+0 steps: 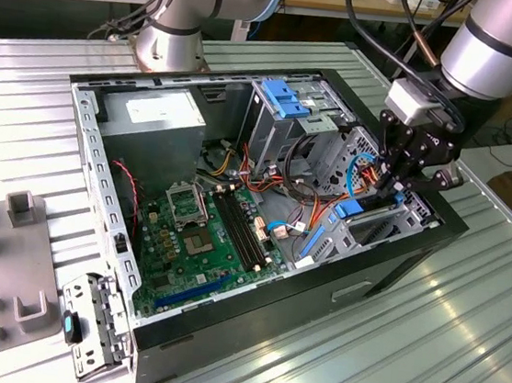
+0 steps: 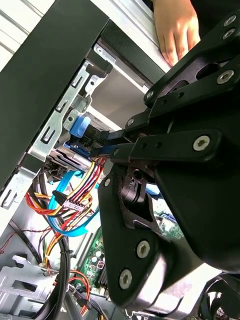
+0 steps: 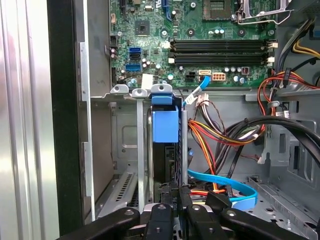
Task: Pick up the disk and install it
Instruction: 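Insert the first disk wire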
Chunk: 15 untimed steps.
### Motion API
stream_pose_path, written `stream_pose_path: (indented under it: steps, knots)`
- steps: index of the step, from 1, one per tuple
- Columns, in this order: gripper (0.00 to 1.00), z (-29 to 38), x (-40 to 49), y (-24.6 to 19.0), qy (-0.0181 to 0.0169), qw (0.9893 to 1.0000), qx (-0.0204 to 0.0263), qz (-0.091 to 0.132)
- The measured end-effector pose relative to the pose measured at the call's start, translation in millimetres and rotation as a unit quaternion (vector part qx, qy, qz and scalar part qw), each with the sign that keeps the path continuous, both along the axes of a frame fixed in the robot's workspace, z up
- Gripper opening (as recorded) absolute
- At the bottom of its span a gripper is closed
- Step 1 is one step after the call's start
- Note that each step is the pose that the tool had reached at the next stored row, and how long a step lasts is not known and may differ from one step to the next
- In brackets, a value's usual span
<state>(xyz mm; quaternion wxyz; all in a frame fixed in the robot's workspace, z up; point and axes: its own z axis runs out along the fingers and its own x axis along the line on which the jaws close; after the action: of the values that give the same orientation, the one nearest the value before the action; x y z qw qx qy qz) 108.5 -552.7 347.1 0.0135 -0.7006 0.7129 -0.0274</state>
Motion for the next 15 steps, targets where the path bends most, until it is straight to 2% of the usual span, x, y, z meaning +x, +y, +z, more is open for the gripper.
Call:
stream_pose_path:
  steps: [5, 9, 15]
  knots:
    - [0.17, -2.1, 0.0, 0.0, 0.0001, 1.0, 0.0012, -0.001]
    - [0.17, -8.1, 0.0, -0.1, 0.0011, 1.0, 0.0039, -0.003]
    - [0.17, -8.0, 0.0, -0.1, 0.0011, 1.0, 0.0049, -0.003]
